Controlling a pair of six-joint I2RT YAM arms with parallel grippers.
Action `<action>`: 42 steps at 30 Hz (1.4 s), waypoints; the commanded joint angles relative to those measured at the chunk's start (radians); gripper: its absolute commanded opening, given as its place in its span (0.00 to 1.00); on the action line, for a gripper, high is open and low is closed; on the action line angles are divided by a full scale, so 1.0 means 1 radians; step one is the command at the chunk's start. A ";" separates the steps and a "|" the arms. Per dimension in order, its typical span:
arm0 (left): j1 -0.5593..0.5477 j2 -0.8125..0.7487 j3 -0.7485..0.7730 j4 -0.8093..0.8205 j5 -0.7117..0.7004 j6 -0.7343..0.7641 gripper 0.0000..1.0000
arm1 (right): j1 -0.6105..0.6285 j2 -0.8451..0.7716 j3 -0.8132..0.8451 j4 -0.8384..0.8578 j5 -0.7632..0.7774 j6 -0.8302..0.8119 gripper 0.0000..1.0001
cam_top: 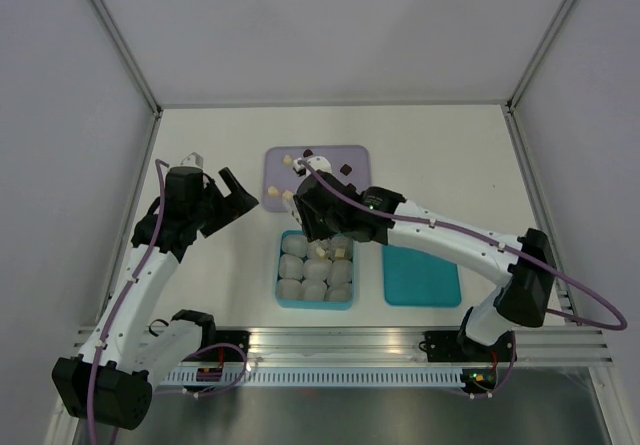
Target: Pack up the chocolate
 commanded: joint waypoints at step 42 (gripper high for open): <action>-0.004 0.105 0.015 0.020 -0.062 0.004 1.00 | -0.281 0.680 0.599 -0.141 -0.240 -0.523 0.47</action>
